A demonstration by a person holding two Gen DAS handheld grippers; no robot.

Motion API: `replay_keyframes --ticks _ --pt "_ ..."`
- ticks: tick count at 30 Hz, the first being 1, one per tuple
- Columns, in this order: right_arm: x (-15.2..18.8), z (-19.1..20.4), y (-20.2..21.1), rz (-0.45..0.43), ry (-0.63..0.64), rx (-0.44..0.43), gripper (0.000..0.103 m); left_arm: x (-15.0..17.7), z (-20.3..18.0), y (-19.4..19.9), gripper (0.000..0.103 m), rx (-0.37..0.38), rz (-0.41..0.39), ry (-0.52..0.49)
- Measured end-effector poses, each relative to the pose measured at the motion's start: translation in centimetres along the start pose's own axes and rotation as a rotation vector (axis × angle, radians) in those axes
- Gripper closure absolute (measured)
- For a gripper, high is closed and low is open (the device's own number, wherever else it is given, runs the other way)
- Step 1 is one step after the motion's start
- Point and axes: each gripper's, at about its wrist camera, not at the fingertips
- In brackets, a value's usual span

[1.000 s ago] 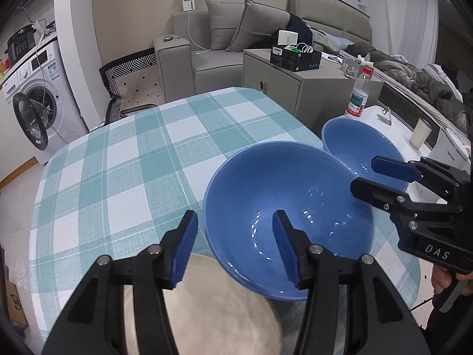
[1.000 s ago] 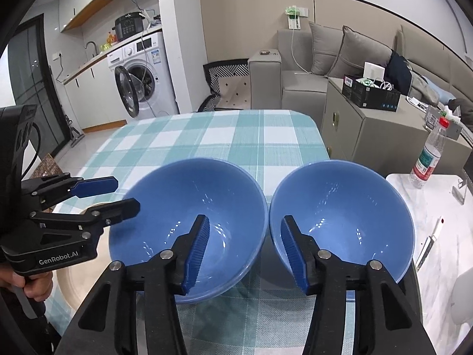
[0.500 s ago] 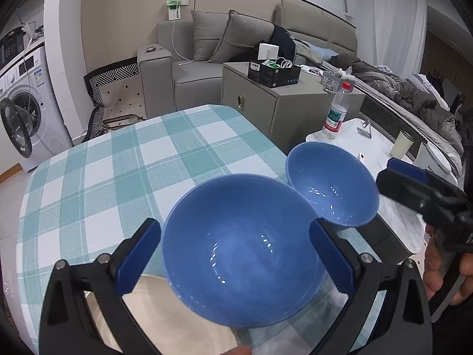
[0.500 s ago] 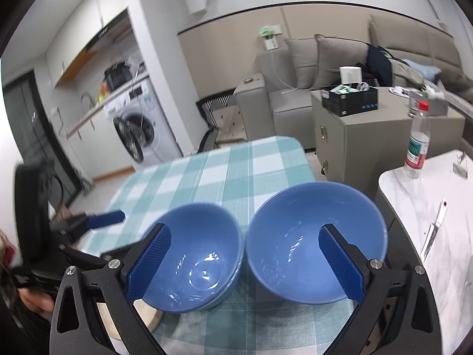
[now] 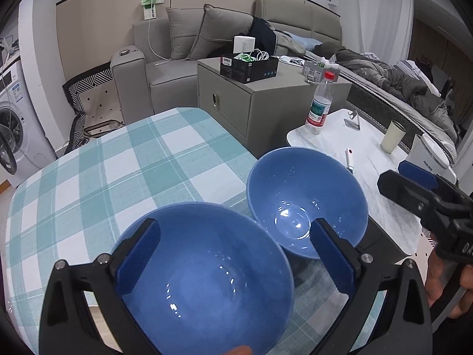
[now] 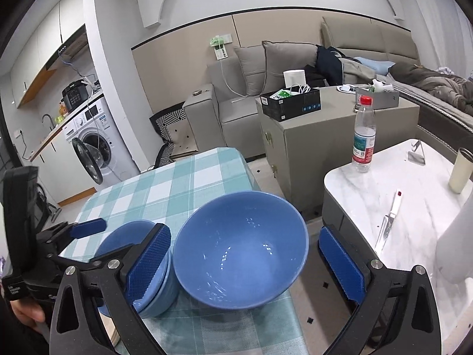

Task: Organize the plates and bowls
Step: 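Move both open tools toward the rim of another blue bowl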

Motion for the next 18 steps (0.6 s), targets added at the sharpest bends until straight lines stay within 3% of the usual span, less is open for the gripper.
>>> replay_keyframes --ticks 12,18 --pt "0.7 -2.1 -1.7 0.045 -0.057 0.042 0.001 -1.8 -0.9 -2.8 0.001 -0.030 0.026 -0.014" --pt "1.1 -3.0 -2.6 0.072 -0.077 0.059 0.001 -2.6 -1.0 -4.5 0.003 -0.001 0.070 0.007"
Point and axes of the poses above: each gripper's, at about its wrist camera, not at the fingertips, and y roughly against the way its jaws point, z to its left, x to its underside, and after that the axes turned 12 degrees about y, right-handed
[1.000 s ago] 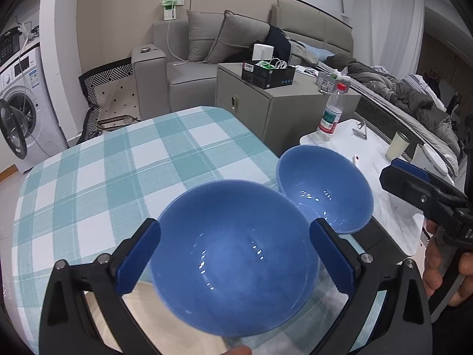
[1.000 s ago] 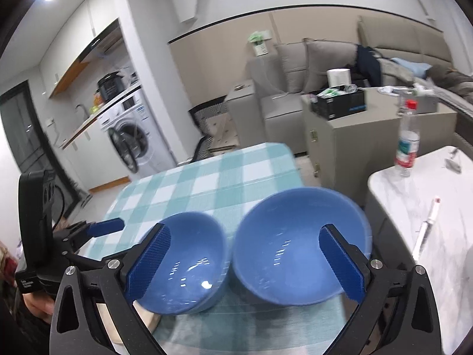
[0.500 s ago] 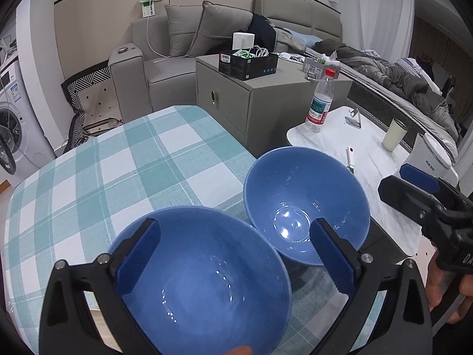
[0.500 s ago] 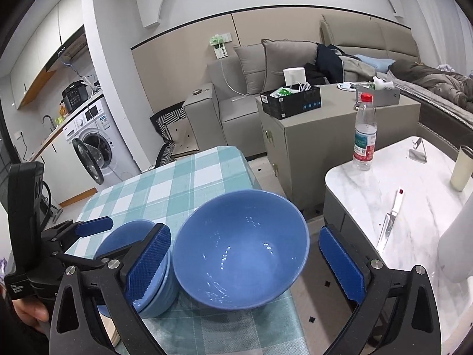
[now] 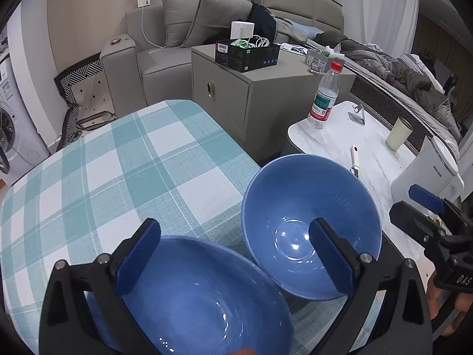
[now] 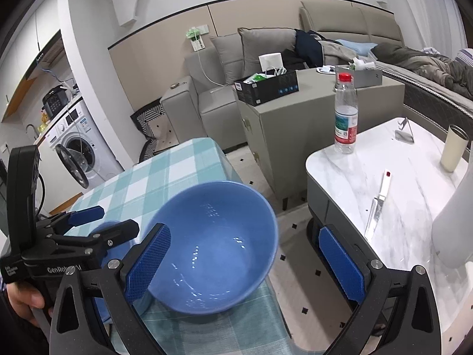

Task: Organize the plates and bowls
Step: 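Move both open tools toward the rim of another blue bowl, then close the left tool on the bowl rim while the right tool closes too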

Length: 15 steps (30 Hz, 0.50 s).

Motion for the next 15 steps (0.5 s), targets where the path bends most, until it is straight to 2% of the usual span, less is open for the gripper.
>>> replay_keyframes --ticks 3,9,11,15 --pt "0.2 -0.4 -0.4 0.011 -0.007 -0.002 0.001 -0.3 0.0 -0.7 0.004 0.005 0.013 0.009" --pt "0.5 -0.7 -1.1 0.030 -0.015 -0.006 0.001 -0.7 0.2 -1.8 0.015 0.012 0.039 0.036" --pt "0.6 -0.8 -1.3 0.034 -0.019 -0.007 0.001 -0.8 0.2 -2.2 0.023 0.023 0.055 0.039" --pt "0.8 -0.9 -1.7 0.043 -0.022 -0.013 0.001 -1.0 0.0 -3.0 0.032 0.021 0.085 0.033"
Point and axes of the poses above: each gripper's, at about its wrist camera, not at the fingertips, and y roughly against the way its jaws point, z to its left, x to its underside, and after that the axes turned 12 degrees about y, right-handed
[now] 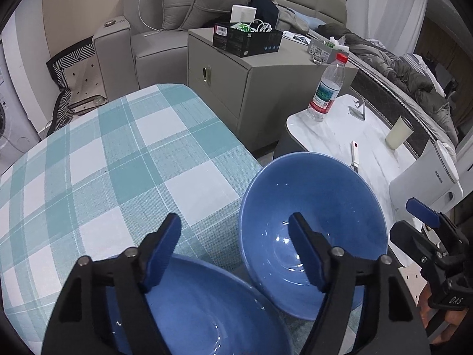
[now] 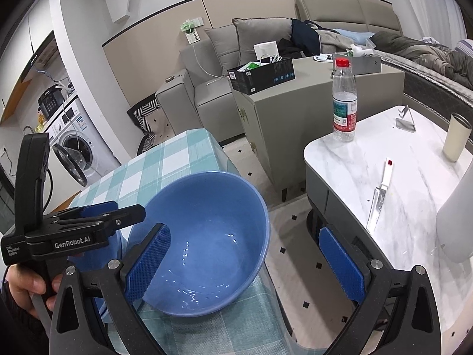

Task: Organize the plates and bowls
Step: 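Close the left tool on the bowl rim while the right tool closes too, then lift the blue bowl with both tools and carry it toward the nested bowls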

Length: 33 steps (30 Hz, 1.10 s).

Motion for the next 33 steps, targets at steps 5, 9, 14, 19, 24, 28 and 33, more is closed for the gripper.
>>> replay_keyframes --ticks 5,9,14,19,24,28,33 --pt "0.2 -0.4 -0.5 0.020 -0.008 -0.031 0.001 -0.1 0.1 -0.8 0.038 0.005 0.026 0.021" --pt "0.3 -0.8 -1.2 0.040 -0.014 -0.022 0.001 -0.2 -0.1 -0.9 0.038 -0.001 0.034 0.016" --pt "0.6 -0.8 -1.8 0.067 -0.004 -0.048 0.001 -0.1 -0.5 -1.1 0.046 0.001 0.048 -0.006" --pt "0.9 -0.4 -2.6 0.103 0.016 -0.073 0.002 0.2 -1.0 -1.2 0.050 0.004 0.055 -0.027" --pt "1.2 0.0 -2.9 0.127 0.038 -0.083 0.023 0.5 -1.3 -1.3 0.057 0.003 0.070 -0.040" --pt "1.3 0.3 -3.0 0.131 0.056 -0.085 0.027 0.7 -1.6 -1.4 0.061 0.006 0.078 -0.058" --pt "1.3 0.7 -2.8 0.130 0.081 -0.086 0.034 1.0 -2.0 -1.5 0.065 0.007 0.079 -0.070"
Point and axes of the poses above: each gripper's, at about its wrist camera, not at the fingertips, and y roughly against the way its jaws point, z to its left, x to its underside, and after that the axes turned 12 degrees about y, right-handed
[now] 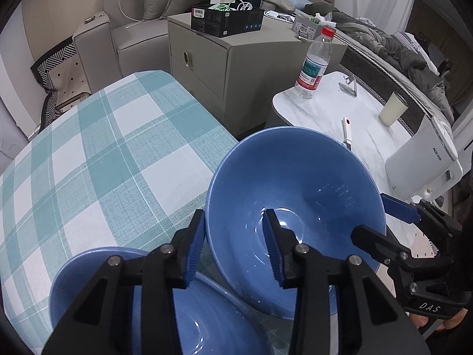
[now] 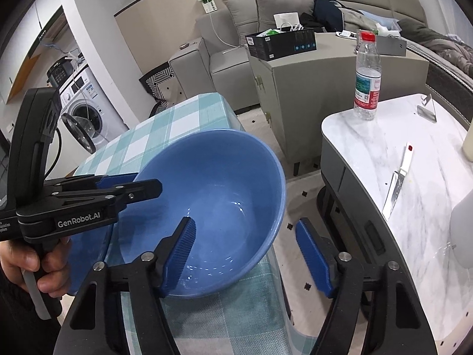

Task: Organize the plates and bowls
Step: 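Lift the blue bowl with both tools and carry it toward the nested bowls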

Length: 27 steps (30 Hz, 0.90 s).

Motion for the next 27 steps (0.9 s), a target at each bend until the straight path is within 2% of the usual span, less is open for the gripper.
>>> replay_keyframes --ticks 4,6,12,27 --pt "0.1 0.1 -0.2 0.012 0.015 -0.014 0.035 0.1 -0.1 0.1 0.067 -0.009 -0.002 -0.009" --pt "0.1 0.2 -0.3 0.020 0.024 -0.010 0.043 0.2 -0.1 0.1 0.067 -0.011 -0.002 -0.013" --pt "0.2 0.3 0.1 0.018 0.043 0.006 0.054 0.3 -0.3 0.1 0.068 -0.023 -0.001 -0.025" --pt "0.3 0.2 1.0 -0.010 0.039 0.021 0.056 0.3 -0.8 0.5 0.069 -0.025 -0.016 -0.034"
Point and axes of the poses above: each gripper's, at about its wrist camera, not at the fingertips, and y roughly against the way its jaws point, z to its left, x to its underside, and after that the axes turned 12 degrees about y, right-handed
